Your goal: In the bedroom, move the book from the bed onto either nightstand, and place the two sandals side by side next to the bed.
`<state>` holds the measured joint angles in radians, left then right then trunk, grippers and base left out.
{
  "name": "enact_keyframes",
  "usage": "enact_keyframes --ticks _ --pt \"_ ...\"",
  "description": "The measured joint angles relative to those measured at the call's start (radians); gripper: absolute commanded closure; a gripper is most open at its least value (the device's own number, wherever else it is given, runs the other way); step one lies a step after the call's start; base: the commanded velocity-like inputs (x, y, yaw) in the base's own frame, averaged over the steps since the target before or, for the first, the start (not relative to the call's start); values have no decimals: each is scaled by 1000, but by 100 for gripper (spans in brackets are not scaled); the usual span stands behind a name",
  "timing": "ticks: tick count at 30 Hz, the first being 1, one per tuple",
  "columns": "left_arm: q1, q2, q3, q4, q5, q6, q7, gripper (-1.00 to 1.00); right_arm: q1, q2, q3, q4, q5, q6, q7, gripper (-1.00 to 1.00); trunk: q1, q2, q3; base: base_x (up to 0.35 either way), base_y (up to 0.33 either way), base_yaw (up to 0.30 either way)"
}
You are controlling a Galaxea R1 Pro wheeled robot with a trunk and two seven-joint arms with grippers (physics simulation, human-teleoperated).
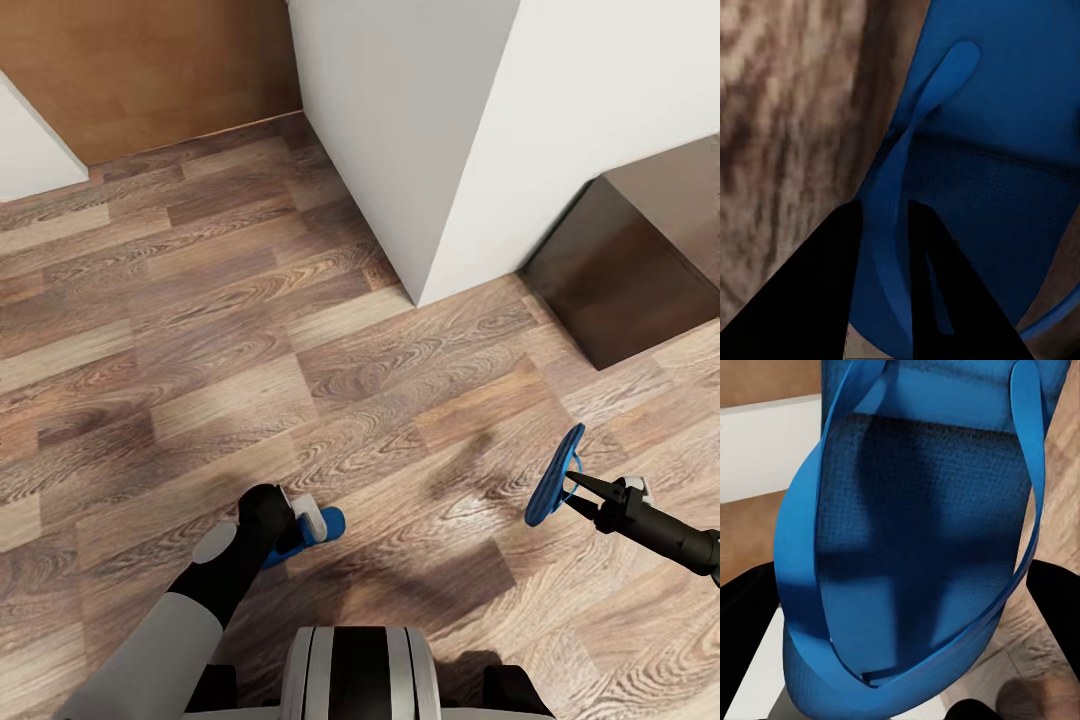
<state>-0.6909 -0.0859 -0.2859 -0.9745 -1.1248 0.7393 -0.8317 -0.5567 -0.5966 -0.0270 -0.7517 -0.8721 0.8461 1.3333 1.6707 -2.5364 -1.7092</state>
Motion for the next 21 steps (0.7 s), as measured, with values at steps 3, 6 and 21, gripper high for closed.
enact_keyframes --ticks 3,6,21 --pt "0 0 0 0 0 0 0 100 0 -1 0 0 0 0 0 100 -1 1 12 0 0 0" --pt "0 0 0 0 -2 -1 0 100 0 -1 0 0 0 0 0 100 -3 1 23 0 0 0" --pt "1 0 1 -2 7 -3 -6 100 0 -1 0 1 0 0 0 100 -8 4 70 0 0 0"
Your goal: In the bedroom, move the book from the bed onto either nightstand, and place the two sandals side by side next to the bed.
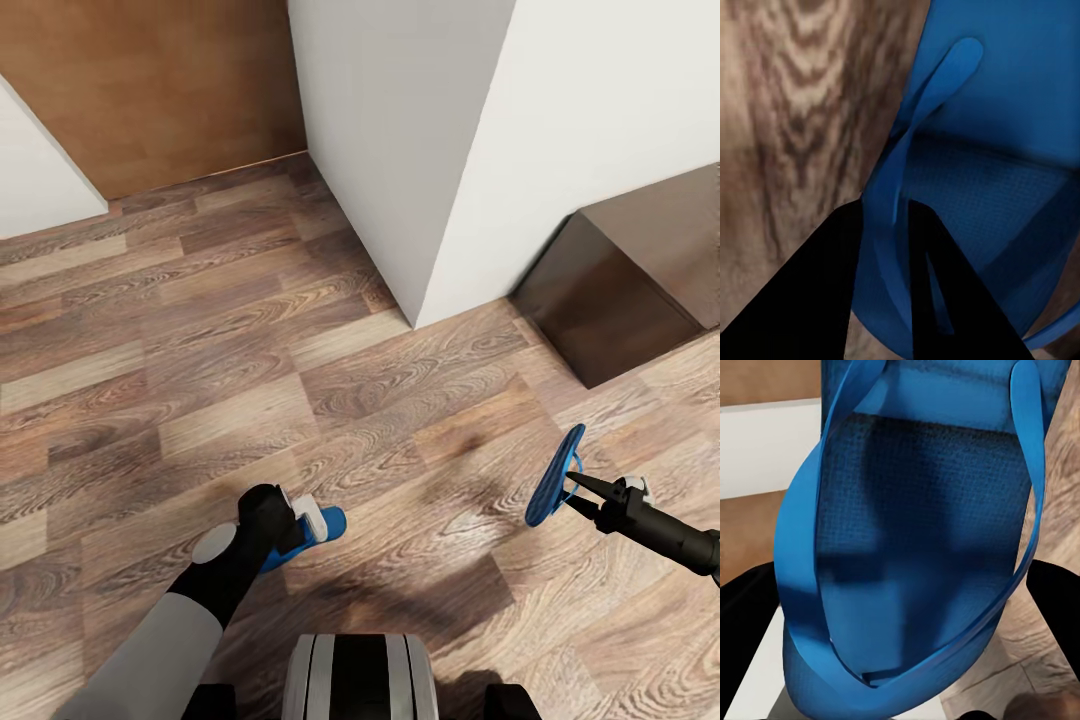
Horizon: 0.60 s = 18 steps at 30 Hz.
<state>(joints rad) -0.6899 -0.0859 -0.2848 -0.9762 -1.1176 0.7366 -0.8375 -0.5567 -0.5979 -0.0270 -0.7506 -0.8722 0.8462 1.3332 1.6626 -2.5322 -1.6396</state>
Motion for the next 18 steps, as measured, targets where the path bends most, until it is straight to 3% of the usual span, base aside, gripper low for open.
enact_keyframes --ticks 7,9,13,16,18 --pt "0 0 6 -23 13 -2 -5 100 0 -1 0 2 0 1 0 100 -3 2 27 0 0 0" --pt "0 1 10 -41 48 -1 -5 100 0 -1 0 2 0 1 0 100 -4 2 35 0 0 0" --pt "0 4 29 -55 159 -1 -4 100 0 -2 0 2 0 1 0 100 -6 3 50 0 0 0" --pt "0 6 58 -59 179 -4 -2 100 0 -2 0 2 0 1 0 100 -7 4 62 0 0 0" --pt "0 6 109 -72 183 -6 -1 100 0 -2 0 3 0 1 0 100 -8 4 70 0 0 0"
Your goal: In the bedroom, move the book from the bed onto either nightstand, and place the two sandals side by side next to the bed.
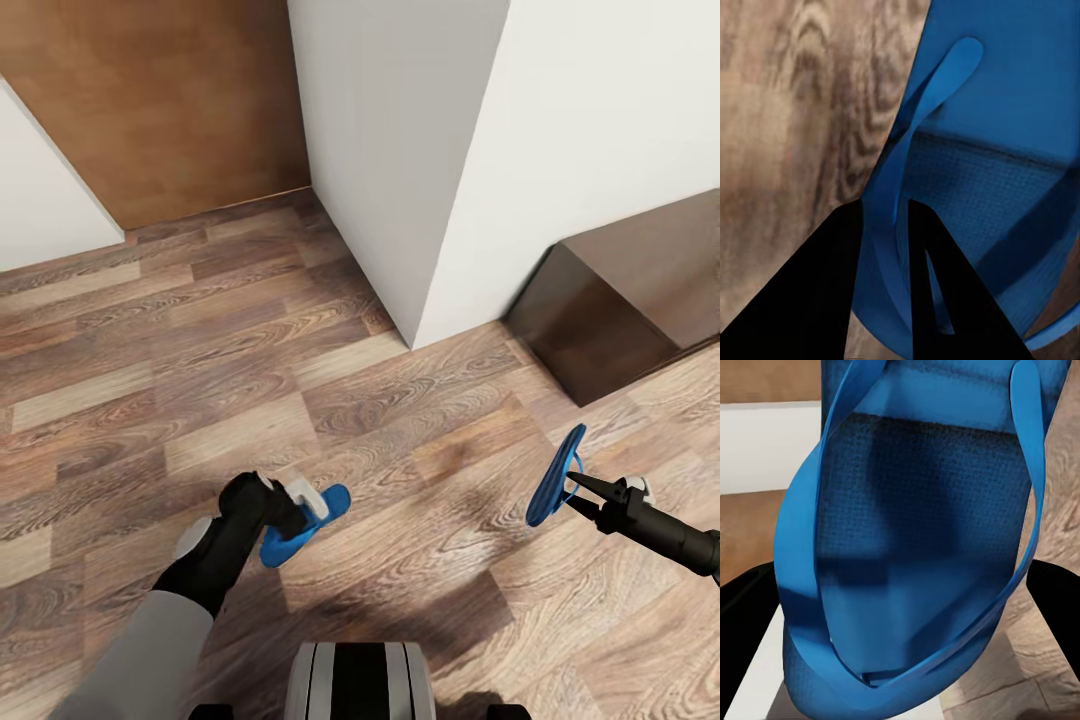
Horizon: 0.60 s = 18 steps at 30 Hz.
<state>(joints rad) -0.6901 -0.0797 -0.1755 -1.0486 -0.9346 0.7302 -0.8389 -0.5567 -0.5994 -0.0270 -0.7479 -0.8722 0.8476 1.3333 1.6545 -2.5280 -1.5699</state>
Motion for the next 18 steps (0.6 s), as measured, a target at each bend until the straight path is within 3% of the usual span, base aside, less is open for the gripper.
enact_keyframes --ticks 3,5,7,13,14,15,18 --pt "0 -1 100 -33 8 -3 0 100 0 0 0 1 0 0 0 100 -1 1 12 0 0 0" --pt "0 -2 163 -44 48 -4 0 100 0 0 0 1 0 0 0 100 -2 1 19 0 0 0" --pt "0 -2 181 -48 97 -4 1 100 0 0 0 1 0 0 0 100 -3 2 27 0 0 0" --pt "0 -2 198 -51 304 -4 9 100 0 0 0 1 0 -1 0 100 -6 3 50 0 0 0" --pt "0 -2 199 -49 357 -3 10 100 0 0 0 1 0 -1 0 100 -6 3 54 0 0 0" --pt "0 -2 199 -48 372 -6 10 100 0 0 0 1 0 -1 -1 100 -7 4 58 0 0 0" --pt "4 -1 201 -27 496 -18 13 100 0 0 0 2 1 -3 -2 100 -8 4 70 0 0 0"
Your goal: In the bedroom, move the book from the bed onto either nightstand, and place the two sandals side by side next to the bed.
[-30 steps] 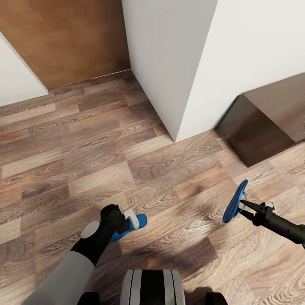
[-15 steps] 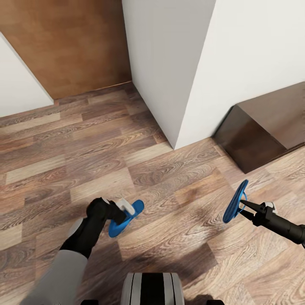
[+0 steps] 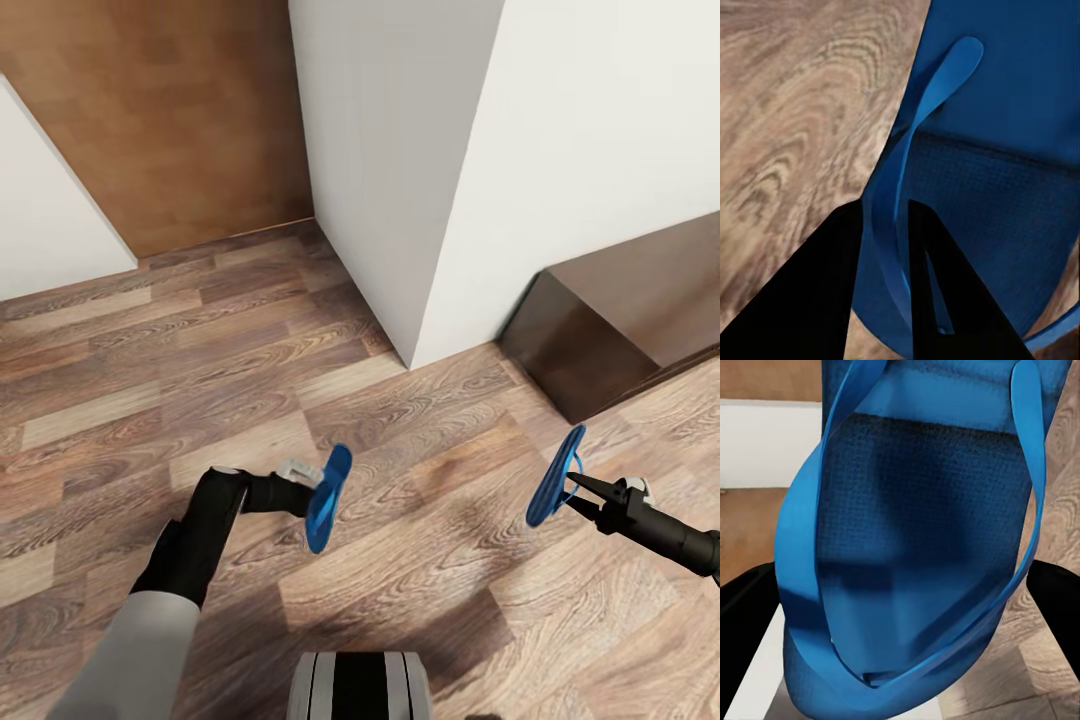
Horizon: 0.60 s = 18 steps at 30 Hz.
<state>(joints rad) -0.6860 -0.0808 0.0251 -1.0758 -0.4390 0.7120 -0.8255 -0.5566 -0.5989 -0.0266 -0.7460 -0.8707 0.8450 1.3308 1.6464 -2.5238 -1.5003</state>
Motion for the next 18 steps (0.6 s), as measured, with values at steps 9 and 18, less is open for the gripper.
enact_keyframes --ticks 9,18 --pt "16 2 100 59 65 -33 4 100 0 1 1 2 14 -5 -6 100 -4 2 35 0 0 0" --pt "18 1 201 141 69 -82 4 100 1 7 2 158 308 -150 -12 100 -8 4 70 0 0 0"
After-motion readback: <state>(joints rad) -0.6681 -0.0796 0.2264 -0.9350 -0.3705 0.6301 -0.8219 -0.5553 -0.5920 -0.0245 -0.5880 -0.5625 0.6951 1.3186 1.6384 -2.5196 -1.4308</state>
